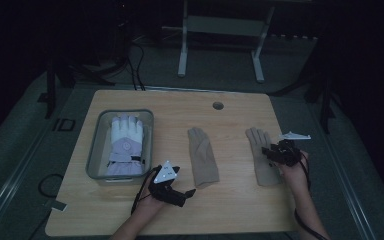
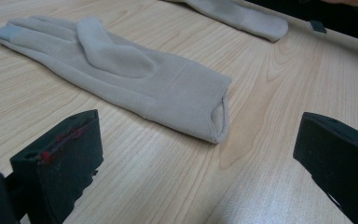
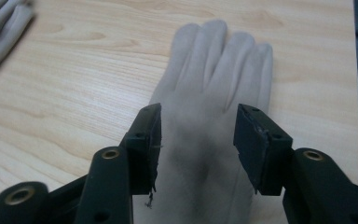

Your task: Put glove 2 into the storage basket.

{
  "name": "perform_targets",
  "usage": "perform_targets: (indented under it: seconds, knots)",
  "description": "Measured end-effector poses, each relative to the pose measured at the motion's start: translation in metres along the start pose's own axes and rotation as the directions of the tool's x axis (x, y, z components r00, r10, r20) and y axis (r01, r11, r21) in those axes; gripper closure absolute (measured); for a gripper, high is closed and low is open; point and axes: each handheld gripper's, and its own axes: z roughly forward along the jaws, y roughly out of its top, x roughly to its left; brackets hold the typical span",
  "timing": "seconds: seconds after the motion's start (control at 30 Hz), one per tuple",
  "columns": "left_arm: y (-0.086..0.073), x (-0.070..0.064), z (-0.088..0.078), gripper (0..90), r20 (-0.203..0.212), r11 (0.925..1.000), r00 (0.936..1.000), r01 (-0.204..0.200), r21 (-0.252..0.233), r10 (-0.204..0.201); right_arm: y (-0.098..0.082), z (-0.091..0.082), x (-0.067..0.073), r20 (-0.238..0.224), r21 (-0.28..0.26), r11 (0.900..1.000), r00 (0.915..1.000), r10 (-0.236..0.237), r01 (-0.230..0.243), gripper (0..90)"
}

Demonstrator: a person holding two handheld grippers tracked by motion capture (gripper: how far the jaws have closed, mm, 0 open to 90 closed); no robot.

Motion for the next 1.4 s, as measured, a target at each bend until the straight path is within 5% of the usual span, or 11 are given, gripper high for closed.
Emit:
perform_targets:
  seconds: [0.07,0.13,0.2,0.27,0.37,0.53,0.7,0.9,1.1,1.4]
  knots:
    - [0.000,0.000,0.001,1.4,0.013,1.0000,0.9999,0.004,0.000,-0.004,0.000,0.004,-0.001,-0.019,0.026,0.997,0.9970,-0.075,0.075,53.4]
    - [-0.001,0.000,0.001,1.4,0.022,1.0000,0.9998,-0.002,-0.001,0.002,-0.003,0.009,-0.002,-0.050,0.043,0.992,0.9922,-0.114,0.116,46.3]
    - [-0.001,-0.001,0.001,1.4,0.024,1.0000,0.9997,-0.006,-0.002,0.006,-0.007,0.015,-0.003,-0.035,0.078,0.987,0.9900,-0.136,0.139,40.0]
    - [-0.001,-0.001,0.001,1.4,0.025,1.0000,0.9997,-0.008,-0.003,0.008,-0.011,0.019,-0.007,-0.048,0.074,0.991,0.9932,-0.106,0.109,40.4]
    - [-0.001,-0.001,0.002,1.4,0.028,1.0000,0.9996,-0.006,-0.004,0.007,-0.015,0.019,-0.008,-0.045,0.043,0.996,0.9960,-0.078,0.080,54.7]
    - [0.000,-0.002,0.001,1.4,0.027,0.9999,0.9996,-0.011,-0.006,0.011,-0.016,0.017,0.002,0.040,0.032,0.999,0.9992,-0.005,0.004,79.3]
    - [0.000,-0.001,0.000,1.4,0.023,0.9999,0.9997,-0.008,-0.010,0.008,-0.007,0.012,0.015,0.079,-0.002,0.997,0.9936,0.080,-0.080,81.9]
    - [0.000,-0.001,-0.001,1.4,0.021,0.9998,0.9997,-0.007,-0.016,0.008,-0.002,0.009,0.036,0.070,-0.021,0.995,0.9927,0.099,-0.097,81.8]
    - [0.000,-0.001,-0.001,1.4,0.022,0.9998,0.9997,-0.007,-0.018,0.008,-0.008,0.023,0.040,0.053,0.021,0.998,0.9964,0.066,-0.067,78.5]
    - [0.000,-0.001,-0.002,1.4,0.033,0.9995,0.9994,-0.006,-0.032,0.007,-0.004,0.015,0.031,0.022,0.013,1.000,0.9997,-0.011,0.011,52.9]
